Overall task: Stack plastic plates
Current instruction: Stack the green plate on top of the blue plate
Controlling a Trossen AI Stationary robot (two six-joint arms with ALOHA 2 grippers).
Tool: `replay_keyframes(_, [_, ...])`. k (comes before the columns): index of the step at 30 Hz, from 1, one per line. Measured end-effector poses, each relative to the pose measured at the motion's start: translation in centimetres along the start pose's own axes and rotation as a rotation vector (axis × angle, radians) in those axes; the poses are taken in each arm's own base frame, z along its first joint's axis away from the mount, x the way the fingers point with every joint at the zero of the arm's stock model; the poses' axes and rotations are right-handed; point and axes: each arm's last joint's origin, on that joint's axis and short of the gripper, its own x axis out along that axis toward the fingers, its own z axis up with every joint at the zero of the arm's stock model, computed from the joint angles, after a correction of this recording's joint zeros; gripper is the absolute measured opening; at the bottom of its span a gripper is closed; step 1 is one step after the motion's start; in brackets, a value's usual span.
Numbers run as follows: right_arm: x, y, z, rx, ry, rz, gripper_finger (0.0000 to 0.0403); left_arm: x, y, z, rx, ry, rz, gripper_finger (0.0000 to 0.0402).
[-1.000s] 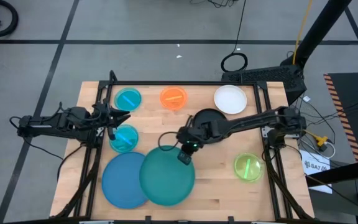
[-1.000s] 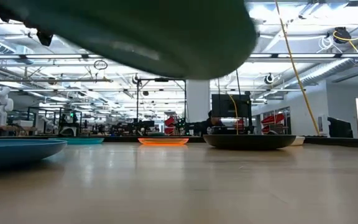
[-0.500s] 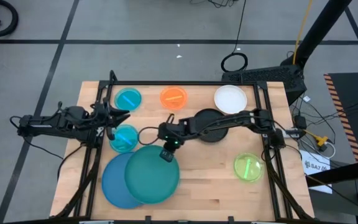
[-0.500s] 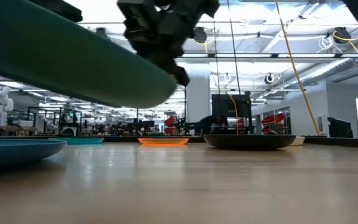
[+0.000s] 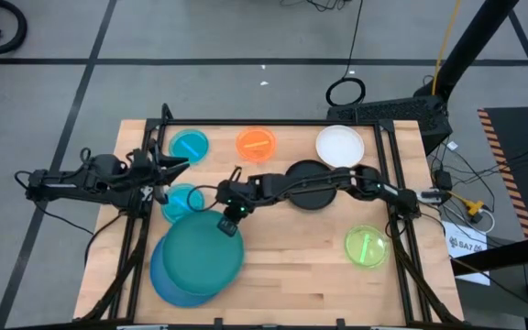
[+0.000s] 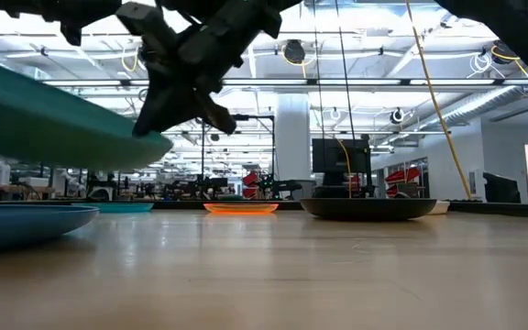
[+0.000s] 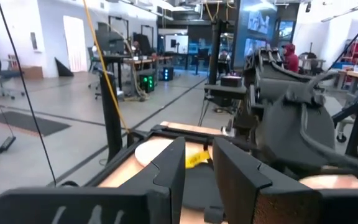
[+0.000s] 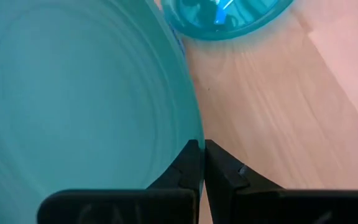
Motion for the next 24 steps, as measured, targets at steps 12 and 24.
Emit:
replay_keyframes(12, [0.6, 1.2, 0.1, 0.014, -0.130, -0.047, 0.0002, 0.0, 0.0, 0.2, 0.063, -0.025, 0.001, 0.0088])
replay_keyframes(24, [2.5, 3.1, -1.4, 0.142, -0.161, -0.019, 0.0002, 0.0, 0.0, 0.3, 0.080, -0.027, 0.001, 0.0088])
